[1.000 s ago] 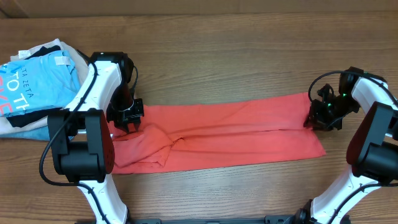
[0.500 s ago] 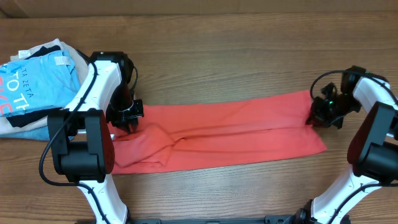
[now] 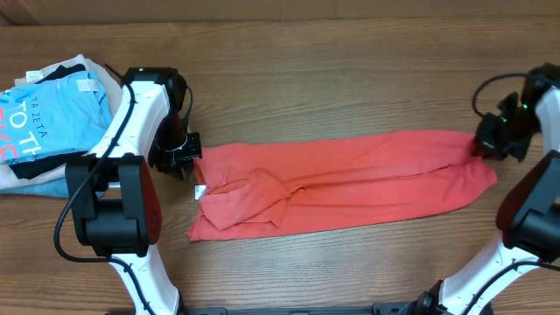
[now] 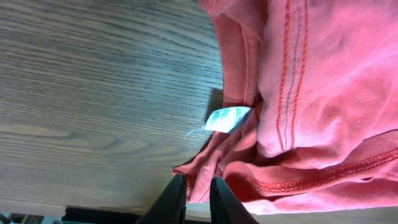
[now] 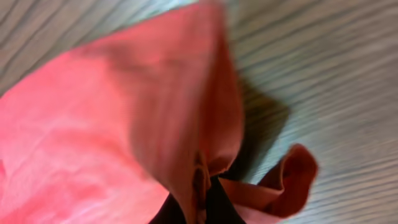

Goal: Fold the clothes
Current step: 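Carry the right end of the strip leftward with the right gripper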

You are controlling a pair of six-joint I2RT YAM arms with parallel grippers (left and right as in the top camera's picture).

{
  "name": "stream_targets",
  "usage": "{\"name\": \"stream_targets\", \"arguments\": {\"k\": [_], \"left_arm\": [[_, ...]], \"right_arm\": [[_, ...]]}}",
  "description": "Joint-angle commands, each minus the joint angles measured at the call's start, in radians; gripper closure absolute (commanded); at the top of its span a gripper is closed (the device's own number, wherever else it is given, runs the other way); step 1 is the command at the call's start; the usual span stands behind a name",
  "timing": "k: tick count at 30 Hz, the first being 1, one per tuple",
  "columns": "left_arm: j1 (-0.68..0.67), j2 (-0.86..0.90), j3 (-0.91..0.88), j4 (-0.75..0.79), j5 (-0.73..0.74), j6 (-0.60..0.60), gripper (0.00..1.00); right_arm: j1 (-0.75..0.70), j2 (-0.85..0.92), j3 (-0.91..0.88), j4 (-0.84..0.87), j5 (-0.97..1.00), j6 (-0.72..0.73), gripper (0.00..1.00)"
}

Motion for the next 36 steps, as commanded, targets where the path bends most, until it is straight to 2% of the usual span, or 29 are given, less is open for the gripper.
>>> {"name": "stream_targets", "arguments": {"k": [1,16,23,28,36], "left_arm": [[0.007,-0.023,0.021,0.007,0.012,0.008,0.82],[0.007,-0.023,0.021,0.023,0.012,0.009,0.8],[0.007,-0.023,0.021,0.025,0.016,0.009,0.8],[0.007,-0.023,0.021,0.024,0.016,0.009,0.8],[0.006,-0.023,0.021,0.024,0.016,0.009,0.8]], "right_arm": [[0.101,-0.003,0.025,-0.027,0.01,-0.026,0.96],[0.566,-0.003,0.025,-0.156,0.009,0.0,0.96],[0.758,-0.003,0.025,-0.138,-0.019,0.056,0.96],[0.855,0.001,0.024,-0.11,-0.04,0.087,0.96],[0.923,0.003,0.023,-0.069,-0.048,0.111,0.96]]}}
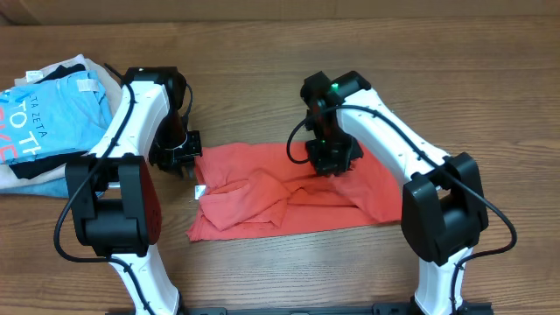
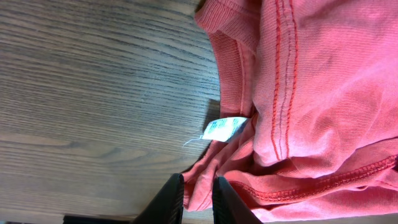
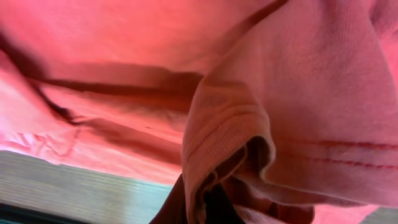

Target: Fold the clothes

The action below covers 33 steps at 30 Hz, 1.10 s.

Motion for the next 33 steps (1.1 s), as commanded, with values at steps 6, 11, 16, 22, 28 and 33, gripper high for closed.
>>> {"name": "stream_targets", "arguments": {"k": [6,11,16,22,28,33], "left_arm": [[0.005,-0.023,0.02,-0.003,0.016,0.01,0.8],[0.005,-0.023,0.02,-0.003,0.016,0.01,0.8],[0.006,-0.023,0.02,-0.004,0.015,0.012,0.8],[0.006,-0.023,0.02,-0.003,0.016,0.017,0.8],[0.006,-0.023,0.02,-0.005,0.016,0.017,0.79],[0.006,-0.023,0.02,-0.008,0.015,0.017,0.79]], "right_arm": [[0.013,0.003,0.023,0.011,-0.017,0.018,0.95],[0.013,0.003,0.023,0.014,-0.053,0.013,0.94],[0.021,0.003,0.023,0.034,-0.111,-0.014,0.85],[0.02,0.003,0.023,0.072,-0.095,-0.059,0.64],[0.002,0.0,0.023,0.106,-0.017,-0.053,0.63],[-0.028,-0.016,0.023,0.053,0.158,0.086,0.63]]}}
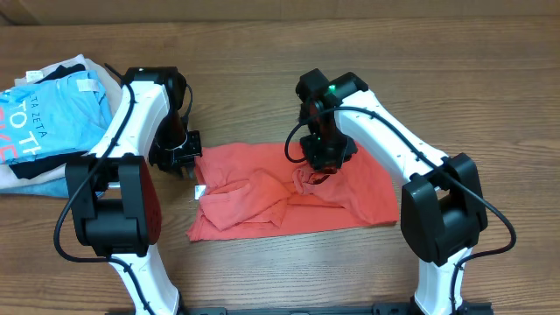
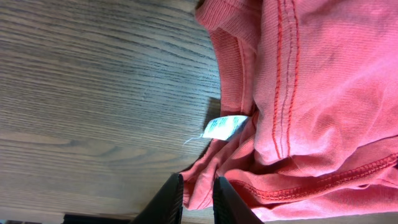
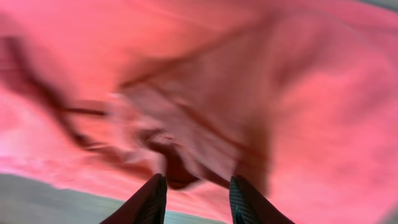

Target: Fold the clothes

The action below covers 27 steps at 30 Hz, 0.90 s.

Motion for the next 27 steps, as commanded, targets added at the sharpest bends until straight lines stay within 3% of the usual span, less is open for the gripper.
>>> {"name": "stream_targets", "arguments": {"k": [1,27], "left_arm": [[0.006,-0.023,0.02,-0.003,0.016,0.017,0.79],[0.006,-0.022,0.02,0.005,0.016,0.02,0.78]], "right_arm": [[-0.033,-0.019,0.023,-0.031,0.132,0.096,0.63],[-0.041,-0.019,-0.049,0.014,-0.01,0.089,0.61]]}}
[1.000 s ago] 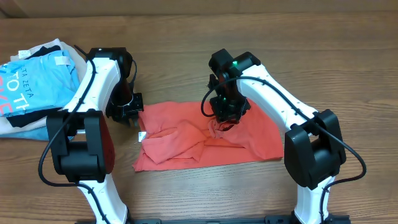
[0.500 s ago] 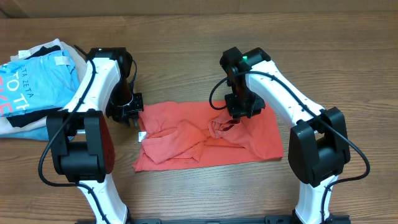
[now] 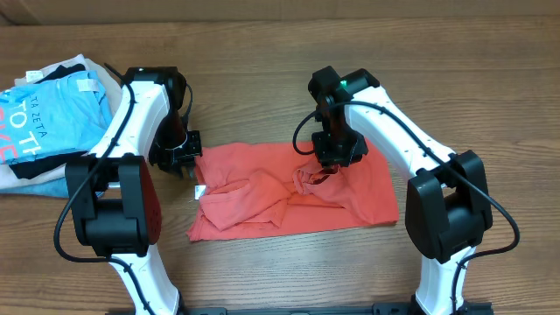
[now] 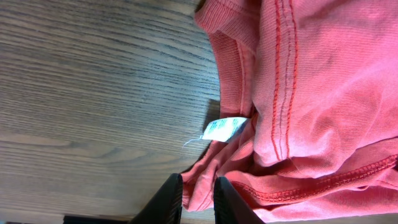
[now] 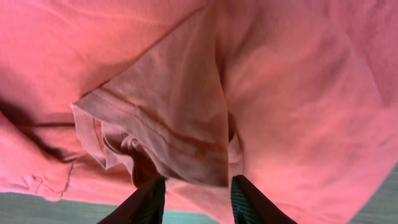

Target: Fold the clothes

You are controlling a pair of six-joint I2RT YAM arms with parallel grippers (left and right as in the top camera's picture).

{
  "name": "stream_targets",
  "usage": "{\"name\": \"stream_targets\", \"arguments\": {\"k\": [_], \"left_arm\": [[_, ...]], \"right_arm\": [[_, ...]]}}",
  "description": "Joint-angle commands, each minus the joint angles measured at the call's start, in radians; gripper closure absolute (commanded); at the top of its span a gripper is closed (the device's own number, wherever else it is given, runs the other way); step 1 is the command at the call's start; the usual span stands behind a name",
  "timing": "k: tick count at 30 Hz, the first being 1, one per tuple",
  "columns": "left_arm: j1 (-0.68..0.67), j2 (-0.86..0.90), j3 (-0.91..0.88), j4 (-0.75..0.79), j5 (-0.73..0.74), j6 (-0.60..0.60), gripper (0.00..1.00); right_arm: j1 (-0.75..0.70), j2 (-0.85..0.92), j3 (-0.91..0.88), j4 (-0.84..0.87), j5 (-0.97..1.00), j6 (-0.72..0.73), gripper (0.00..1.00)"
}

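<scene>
A red shirt (image 3: 289, 194) lies folded on the wooden table, its right half doubled over toward the middle with a rumpled corner (image 5: 155, 130) on top. My left gripper (image 4: 194, 202) is shut on the shirt's left edge, near the white label (image 4: 225, 128). My right gripper (image 5: 194, 200) hangs open just above the folded-over corner, holding nothing. In the overhead view the left gripper (image 3: 186, 163) sits at the shirt's upper left corner and the right gripper (image 3: 334, 156) over its middle.
A pile of other clothes (image 3: 48, 114), light blue with print on top, lies at the far left of the table (image 3: 262, 79). Both arm bases stand at the near edge.
My right gripper has risen a little and shifted slightly right above the dropped corner. It stays open. The left gripper and the shirt's left edge have not moved.
The shirt lay stretched long across the table, each gripper shut on one end. Then the right gripper held its end over the shirt's middle, halving the length. Then it was open with the corner lying loose, and now it hangs just above it.
</scene>
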Motion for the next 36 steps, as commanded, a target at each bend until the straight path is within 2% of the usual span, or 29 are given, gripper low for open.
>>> {"name": "stream_targets", "arguments": {"k": [1,6,7,8,9,16,17,18,19,20,24,26,27,31,36], "left_arm": [[0.006,-0.022,0.02,0.0,0.015,0.019,0.78],[0.006,-0.022,0.02,0.0,0.015,0.019,0.78],[0.006,-0.022,0.02,0.001,0.015,0.019,0.78],[0.006,-0.022,0.02,0.001,0.015,0.019,0.78],[0.006,-0.022,0.02,0.001,0.015,0.019,0.78],[0.006,-0.022,0.02,0.0,0.015,0.019,0.78],[0.006,-0.022,0.02,0.0,0.015,0.019,0.78],[0.006,-0.022,0.02,0.0,0.015,0.019,0.77],[0.006,-0.022,0.02,0.0,0.016,0.019,0.78],[0.006,-0.022,0.02,0.0,0.015,0.019,0.78],[0.006,-0.022,0.02,0.0,0.015,0.019,0.78],[0.006,-0.022,0.02,0.0,0.015,0.02,0.78],[0.006,-0.022,0.02,0.0,0.015,0.02,0.78],[0.006,-0.022,0.02,0.003,0.015,0.024,0.77],[0.006,-0.022,0.02,0.008,0.015,0.024,0.76]], "right_arm": [[0.003,-0.019,-0.037,0.028,-0.01,0.005,0.61],[0.003,-0.019,-0.048,0.077,-0.009,0.008,0.65],[0.003,-0.019,-0.048,0.087,-0.01,0.008,0.74],[0.003,-0.019,-0.048,0.096,-0.01,0.008,0.89],[0.003,-0.019,-0.048,0.105,-0.017,0.008,0.96],[0.003,-0.019,-0.048,0.258,-0.171,-0.058,0.95],[0.003,-0.019,-0.048,0.29,-0.187,-0.058,0.86],[0.003,-0.019,-0.048,0.313,-0.199,-0.058,0.66],[0.003,-0.019,-0.048,0.333,-0.209,-0.062,0.57],[0.003,-0.019,-0.048,0.344,-0.222,-0.08,0.54],[0.003,-0.02,-0.048,0.312,-0.227,-0.141,0.55],[-0.006,-0.02,-0.046,0.249,-0.159,-0.134,0.67],[-0.013,-0.02,-0.046,0.219,-0.107,-0.1,0.68],[-0.044,-0.044,-0.046,0.135,0.057,0.003,0.68],[-0.061,-0.099,-0.046,0.149,0.057,0.003,0.64]]}}
